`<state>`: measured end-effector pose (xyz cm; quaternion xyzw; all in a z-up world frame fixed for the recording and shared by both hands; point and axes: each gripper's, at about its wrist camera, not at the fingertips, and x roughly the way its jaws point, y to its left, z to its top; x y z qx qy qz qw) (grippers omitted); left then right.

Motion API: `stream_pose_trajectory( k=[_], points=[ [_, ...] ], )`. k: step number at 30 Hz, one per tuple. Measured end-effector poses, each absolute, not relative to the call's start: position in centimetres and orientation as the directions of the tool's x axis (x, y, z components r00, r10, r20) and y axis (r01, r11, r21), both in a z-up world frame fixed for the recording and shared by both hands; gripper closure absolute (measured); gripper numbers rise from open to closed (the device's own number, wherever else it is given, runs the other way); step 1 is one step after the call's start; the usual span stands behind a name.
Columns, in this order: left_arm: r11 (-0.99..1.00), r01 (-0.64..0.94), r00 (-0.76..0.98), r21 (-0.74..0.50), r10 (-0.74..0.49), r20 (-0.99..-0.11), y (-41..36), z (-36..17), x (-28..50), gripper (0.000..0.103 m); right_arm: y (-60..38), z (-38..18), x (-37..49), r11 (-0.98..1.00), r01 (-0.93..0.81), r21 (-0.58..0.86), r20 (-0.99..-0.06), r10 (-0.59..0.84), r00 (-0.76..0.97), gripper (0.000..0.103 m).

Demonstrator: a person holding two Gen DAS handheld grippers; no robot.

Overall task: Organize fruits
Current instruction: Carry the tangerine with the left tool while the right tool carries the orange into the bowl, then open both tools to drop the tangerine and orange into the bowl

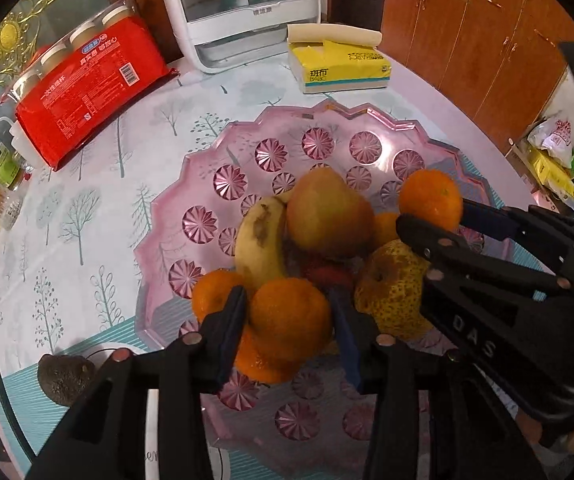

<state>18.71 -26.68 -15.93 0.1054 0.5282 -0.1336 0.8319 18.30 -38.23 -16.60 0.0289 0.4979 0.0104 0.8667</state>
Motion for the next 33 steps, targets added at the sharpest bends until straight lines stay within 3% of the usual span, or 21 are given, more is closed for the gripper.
stream_pose_trajectory(
  k=[5,7,33],
  points=[
    [0.951,0.306,0.451,0.037,-0.110,-0.886,-25.4,-14.5,17.8,0.032,-38.4,-16.5,18.5,0.996,0.012,0.093,-0.859,0.074,0.507,0.058],
    [0.955,0.294,0.464,0.036,-0.110,-0.879,-24.8,-14.0,17.4,0.029,-38.3,-16.2,18.4,0.995,0.008,0.101,-0.854,0.083,0.514,0.058],
    [0.979,0.191,0.605,-0.076,-0.178,-0.776,-16.2,-7.9,10.6,0.022,-34.6,-9.1,12.3,0.999,0.020,0.032,-0.801,0.014,0.599,0.057]
  ],
)
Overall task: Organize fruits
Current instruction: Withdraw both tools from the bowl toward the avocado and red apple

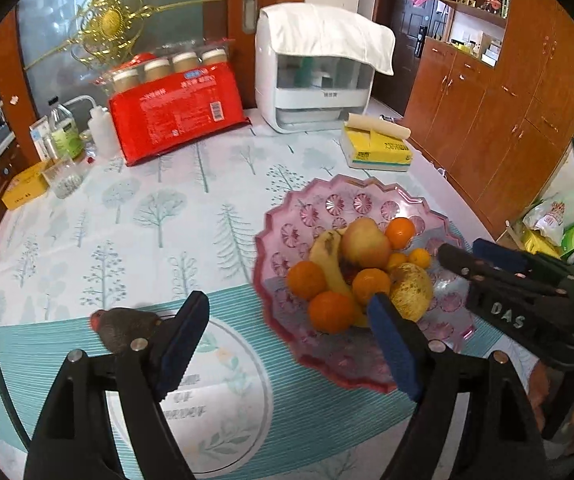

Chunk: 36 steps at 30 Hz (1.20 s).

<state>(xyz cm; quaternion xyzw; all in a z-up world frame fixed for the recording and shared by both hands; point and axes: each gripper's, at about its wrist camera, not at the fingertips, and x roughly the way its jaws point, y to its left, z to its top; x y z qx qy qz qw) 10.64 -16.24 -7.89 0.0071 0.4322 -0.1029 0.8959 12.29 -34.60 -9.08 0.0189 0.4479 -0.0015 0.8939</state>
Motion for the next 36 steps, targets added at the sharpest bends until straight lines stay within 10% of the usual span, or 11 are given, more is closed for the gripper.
stream_pose_trajectory(
  k=[16,36],
  points=[
    [0.982,0.110,0.624,-0.157,-0.191,-0.758,-0.8,-4.8,8.0,0.022,-23.9,-3.4,7.6,0.999,0.044,-0.018,-0.744,-0.043,0.667,0.057],
    [0.981,0.133,0.603,0.140,0.032,-0.797,12.5,-12.0,12.0,0.022,-9.7,-10.4,9.2,0.997,-0.050,0.065,-0.834,0.082,0.546,0.043]
  ],
)
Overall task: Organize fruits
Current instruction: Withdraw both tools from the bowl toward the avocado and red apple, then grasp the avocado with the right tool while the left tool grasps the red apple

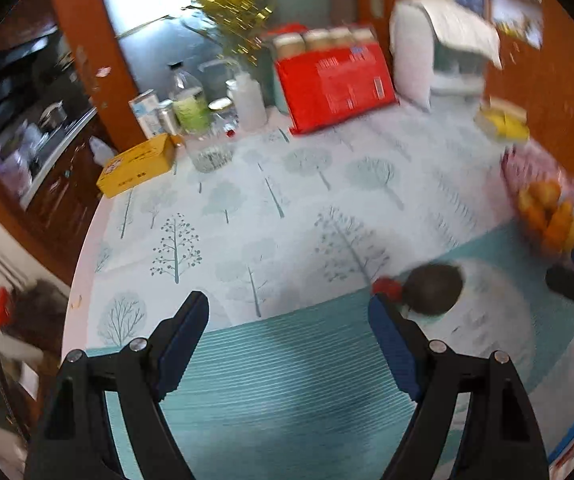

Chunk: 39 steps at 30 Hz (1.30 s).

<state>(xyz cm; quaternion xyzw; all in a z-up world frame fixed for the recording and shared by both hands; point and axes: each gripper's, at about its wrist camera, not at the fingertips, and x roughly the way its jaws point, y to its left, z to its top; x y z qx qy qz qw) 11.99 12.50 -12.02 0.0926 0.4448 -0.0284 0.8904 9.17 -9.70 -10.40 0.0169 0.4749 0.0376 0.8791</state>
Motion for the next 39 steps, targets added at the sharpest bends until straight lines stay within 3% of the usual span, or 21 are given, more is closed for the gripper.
stream_pose_trajectory(
  k=[5,10,14,20,28,30,32,39],
  points=[
    [0.985,0.164,0.537,0.054,-0.043,-0.843,13.1,-14.4,12.9,0.022,-8.1,-13.6,11.6,0.983,0.010,0.185,-0.881,0.162,0.444,0.043],
    [0.984,0.175,0.525,0.038,-0.060,-0.849,13.5,-15.4,12.6,0.022,-8.5,-15.9,13.9,0.924,0.195,0.329,-0.893,0.237,0.383,0.042],
    [0.987,0.161,0.516,0.005,-0.080,-0.853,14.4,-15.7,12.4,0.022,-9.0,-17.7,15.3,0.857,0.353,0.375,-0.903,0.251,0.349,0.021],
    [0.989,0.145,0.506,-0.007,-0.080,-0.859,15.7,-16.2,12.5,0.022,-9.0,-20.8,16.6,0.768,0.502,0.398,-0.914,0.281,0.294,0.018],
    [0.992,0.129,0.493,-0.009,-0.073,-0.867,16.5,-16.8,12.7,0.022,-7.3,-23.3,18.1,0.753,0.533,0.386,-0.922,0.321,0.215,0.018],
    [0.991,0.132,0.490,-0.008,-0.073,-0.869,16.5,-16.9,12.8,0.022,-7.1,-23.5,18.0,0.768,0.524,0.367,-0.930,0.304,0.207,0.021],
    [0.991,0.135,0.487,-0.010,-0.076,-0.870,16.3,-17.0,13.0,0.022,-6.8,-22.9,18.1,0.789,0.471,0.395,-0.918,0.322,0.231,0.035],
    [0.983,0.184,0.463,-0.009,-0.094,-0.882,14.2,-17.9,14.0,0.022,-7.5,-22.4,17.3,0.856,0.393,0.335,-0.938,0.267,0.219,0.035]
  ],
)
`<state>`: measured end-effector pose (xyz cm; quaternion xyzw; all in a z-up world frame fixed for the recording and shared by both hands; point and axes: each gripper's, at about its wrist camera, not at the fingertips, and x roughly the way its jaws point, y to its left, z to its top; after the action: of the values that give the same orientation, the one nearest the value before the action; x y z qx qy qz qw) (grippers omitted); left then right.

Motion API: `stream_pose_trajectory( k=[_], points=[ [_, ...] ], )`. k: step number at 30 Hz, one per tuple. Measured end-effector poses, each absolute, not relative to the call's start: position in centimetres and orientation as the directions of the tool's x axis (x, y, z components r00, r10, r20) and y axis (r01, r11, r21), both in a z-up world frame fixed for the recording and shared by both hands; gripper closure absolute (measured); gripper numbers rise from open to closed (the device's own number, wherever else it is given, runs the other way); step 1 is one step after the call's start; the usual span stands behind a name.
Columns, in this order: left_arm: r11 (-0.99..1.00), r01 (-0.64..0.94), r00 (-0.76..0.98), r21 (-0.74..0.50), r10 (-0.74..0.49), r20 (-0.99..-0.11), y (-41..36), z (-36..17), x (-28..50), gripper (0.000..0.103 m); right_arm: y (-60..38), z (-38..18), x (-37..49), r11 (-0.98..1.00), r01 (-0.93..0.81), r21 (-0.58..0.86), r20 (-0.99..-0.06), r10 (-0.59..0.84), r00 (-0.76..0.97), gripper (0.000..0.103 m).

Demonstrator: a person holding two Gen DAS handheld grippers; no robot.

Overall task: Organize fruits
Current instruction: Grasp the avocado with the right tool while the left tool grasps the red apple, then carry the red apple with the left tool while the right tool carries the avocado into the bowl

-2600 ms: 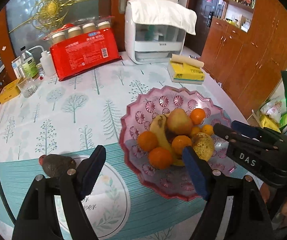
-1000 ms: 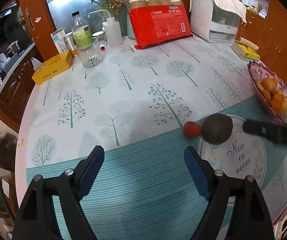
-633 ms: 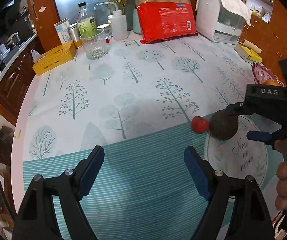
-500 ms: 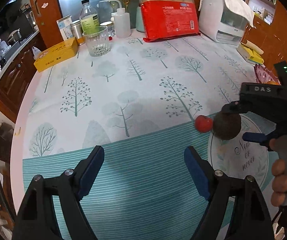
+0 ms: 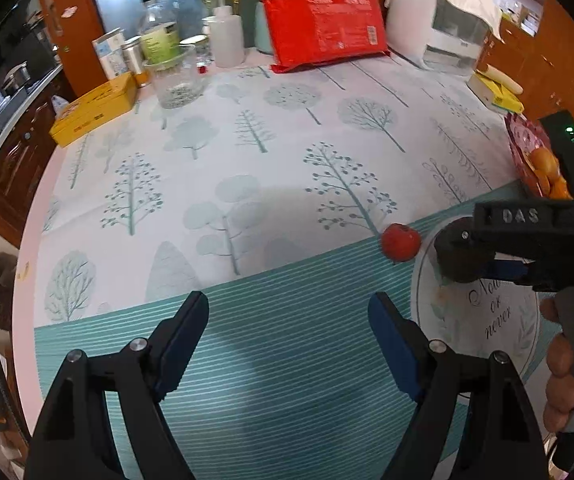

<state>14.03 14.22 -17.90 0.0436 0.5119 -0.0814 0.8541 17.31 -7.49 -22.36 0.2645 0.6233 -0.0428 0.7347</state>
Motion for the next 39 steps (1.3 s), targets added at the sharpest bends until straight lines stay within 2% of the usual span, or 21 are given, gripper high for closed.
stream_pose_trajectory(
  k=[6,13,18,22,24,26,33,39],
  points=[
    [0.967,0.256,0.420,-0.017,-0.126,-0.899,11.1,-19.8,15.8,0.022,-9.5,-22.3,14.9,0.897,0.306,0.321,-0.936,0.251,0.246,0.036],
    [0.950,0.228,0.358,-0.211,-0.284,-0.890,9.0,-21.6,17.7,0.022,-12.6,-22.0,11.9,0.912,0.246,0.329,-0.921,0.252,0.298,0.036],
    [0.958,0.196,0.359,-0.209,-0.268,-0.894,7.2,-22.6,18.4,0.023,-13.5,-21.7,10.3,0.941,0.197,0.276,-0.924,0.203,0.325,0.036],
    [0.968,0.169,0.380,-0.183,-0.235,-0.895,6.0,-23.0,19.0,0.036,-14.1,-21.5,9.1,0.953,0.162,0.255,-0.920,0.188,0.343,0.037],
    [0.972,0.164,0.381,-0.169,-0.221,-0.898,5.6,-23.3,19.4,0.050,-14.3,-21.4,8.7,0.956,0.148,0.254,-0.918,0.190,0.348,0.037],
    [0.975,0.156,0.370,-0.161,-0.208,-0.905,5.1,-23.8,19.7,0.070,-14.5,-21.3,8.3,0.957,0.134,0.255,-0.916,0.195,0.351,0.037],
    [0.976,0.154,0.383,-0.153,-0.202,-0.901,4.4,-23.5,19.4,0.072,-15.6,-20.9,7.3,0.946,0.082,0.314,-0.890,0.263,0.374,0.037],
    [0.966,0.207,0.397,-0.158,-0.230,-0.888,2.6,-21.3,17.3,0.072,-16.6,-20.4,6.8,0.922,0.029,0.386,-0.855,0.345,0.386,0.038]
  ],
)
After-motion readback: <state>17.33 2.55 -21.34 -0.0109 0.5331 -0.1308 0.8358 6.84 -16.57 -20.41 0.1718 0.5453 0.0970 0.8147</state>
